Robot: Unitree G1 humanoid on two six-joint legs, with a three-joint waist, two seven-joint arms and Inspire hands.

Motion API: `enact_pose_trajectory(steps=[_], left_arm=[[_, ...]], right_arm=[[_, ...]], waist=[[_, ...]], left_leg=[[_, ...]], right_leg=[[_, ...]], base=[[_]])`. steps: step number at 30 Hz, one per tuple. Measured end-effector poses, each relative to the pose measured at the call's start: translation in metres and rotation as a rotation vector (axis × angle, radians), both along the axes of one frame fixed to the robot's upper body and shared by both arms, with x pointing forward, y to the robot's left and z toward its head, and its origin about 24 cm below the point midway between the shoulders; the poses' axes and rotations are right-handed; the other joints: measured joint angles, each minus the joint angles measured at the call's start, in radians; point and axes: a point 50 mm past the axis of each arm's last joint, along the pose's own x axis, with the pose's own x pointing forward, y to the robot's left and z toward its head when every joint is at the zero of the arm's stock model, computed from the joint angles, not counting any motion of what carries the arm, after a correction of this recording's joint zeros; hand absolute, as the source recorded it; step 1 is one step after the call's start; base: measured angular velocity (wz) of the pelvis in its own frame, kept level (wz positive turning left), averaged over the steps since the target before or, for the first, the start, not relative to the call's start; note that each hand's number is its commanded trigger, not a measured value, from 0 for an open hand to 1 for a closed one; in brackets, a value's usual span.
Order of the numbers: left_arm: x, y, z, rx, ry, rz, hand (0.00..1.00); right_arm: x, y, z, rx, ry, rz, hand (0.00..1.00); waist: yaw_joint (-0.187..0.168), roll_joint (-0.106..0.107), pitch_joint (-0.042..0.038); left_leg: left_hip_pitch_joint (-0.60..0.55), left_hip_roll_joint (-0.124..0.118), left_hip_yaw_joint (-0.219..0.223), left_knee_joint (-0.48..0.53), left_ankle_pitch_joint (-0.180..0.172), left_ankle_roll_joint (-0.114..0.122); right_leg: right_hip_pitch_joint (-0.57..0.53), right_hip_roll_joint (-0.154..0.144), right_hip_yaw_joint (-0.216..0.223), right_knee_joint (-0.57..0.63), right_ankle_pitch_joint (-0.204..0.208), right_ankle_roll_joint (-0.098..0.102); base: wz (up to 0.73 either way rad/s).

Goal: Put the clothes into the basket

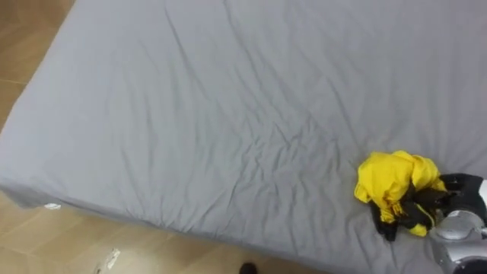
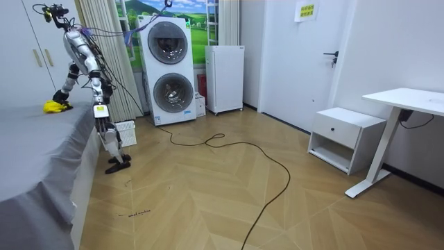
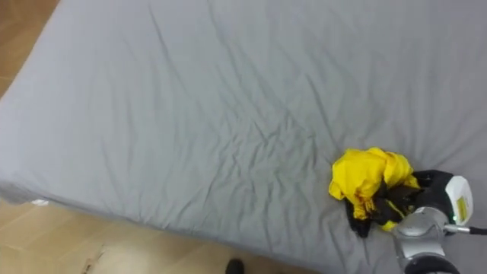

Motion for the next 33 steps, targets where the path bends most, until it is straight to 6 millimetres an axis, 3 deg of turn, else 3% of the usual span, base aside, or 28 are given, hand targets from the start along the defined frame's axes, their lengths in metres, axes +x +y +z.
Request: enact_pose_trajectory(steps=[4, 8, 9, 14, 17, 19, 22, 25, 33], left_arm=[[-0.003, 0.002, 0.001, 0.016, -0.004, 0.021, 0.0], [-0.013, 0.004, 0.002, 0.021, -0.01, 0.03, 0.0], [-0.018, 0.006, 0.002, 0.023, -0.002, 0.044, 0.0], [-0.026, 0.014, 0.003, 0.036, -0.002, 0.119, 0.0], [-0.027, 0.015, 0.003, 0.038, 0.001, 0.126, 0.0], [-0.037, 0.016, 0.002, 0.042, 0.036, 0.152, 0.0], [-0.048, 0.015, 0.001, 0.046, 0.072, 0.162, 0.0], [-0.05, 0.015, 0.001, 0.048, 0.095, 0.159, 0.0], [-0.061, 0.019, 0.001, 0.064, 0.153, 0.183, 0.0]], right_arm=[[-0.021, 0.005, -0.011, 0.03, 0.009, 0.025, 1.0], [-0.029, 0.01, -0.01, 0.046, -0.019, 0.065, 1.0], [-0.03, 0.011, -0.009, 0.051, -0.03, 0.077, 1.0], [-0.036, 0.008, 0.003, 0.059, -0.117, 0.06, 1.0], [-0.042, 0.001, 0.007, 0.057, -0.145, 0.01, 1.0], [-0.046, -0.005, 0.008, 0.05, -0.156, -0.028, 1.0], [-0.05, -0.011, 0.012, 0.042, -0.175, -0.061, 1.0], [-0.054, -0.015, 0.017, 0.034, -0.2, -0.078, 1.0], [-0.072, -0.028, 0.016, 0.043, -0.208, -0.175, 1.0]], waist=[[-0.025, -0.035, -0.0157], [-0.056, -0.043, -0.0219], [-0.059, -0.047, -0.0221], [-0.104, -0.058, -0.0201], [-0.128, -0.057, -0.0203], [-0.147, -0.052, -0.0226], [-0.164, -0.05, -0.0187], [-0.191, -0.045, -0.0125], [-0.221, -0.041, -0.0086]], left_leg=[[0.094, -0.007, 0.013, -0.038, -0.001, 0.001], [0.172, -0.011, 0.048, -0.05, -0.01, 0.004], [0.194, -0.011, 0.069, -0.052, -0.011, 0.004], [0.271, -0.009, 0.083, -0.06, -0.03, 0.002], [0.305, -0.001, 0.119, -0.061, -0.049, 0.002], [0.324, 0.007, 0.141, -0.06, -0.065, 0.004], [0.34, 0.009, 0.176, -0.063, -0.066, 0.005], [0.344, 0.016, 0.177, -0.064, -0.081, 0.004], [0.357, 0.03, 0.209, -0.067, -0.09, 0.004]], right_leg=[[0.086, 0.002, 0.013, -0.036, -0.006, 0.014], [0.153, 0.001, 0.049, -0.047, -0.012, 0.026], [0.169, 0.001, 0.067, -0.052, -0.011, 0.029], [0.233, 0.005, 0.115, -0.054, -0.014, 0.036], [0.251, 0.013, 0.152, -0.055, -0.014, 0.04], [0.258, 0.021, 0.178, -0.054, -0.014, 0.041], [0.259, 0.023, 0.204, -0.055, -0.013, 0.044], [0.25, 0.036, 0.222, -0.052, -0.016, 0.047], [0.239, 0.057, 0.287, -0.049, -0.009, 0.039]], base=[[-0.05], [-0.25], [-0.42], [-0.37], [-0.38], [-0.35], [-0.25], [-0.08], [-0.21]])
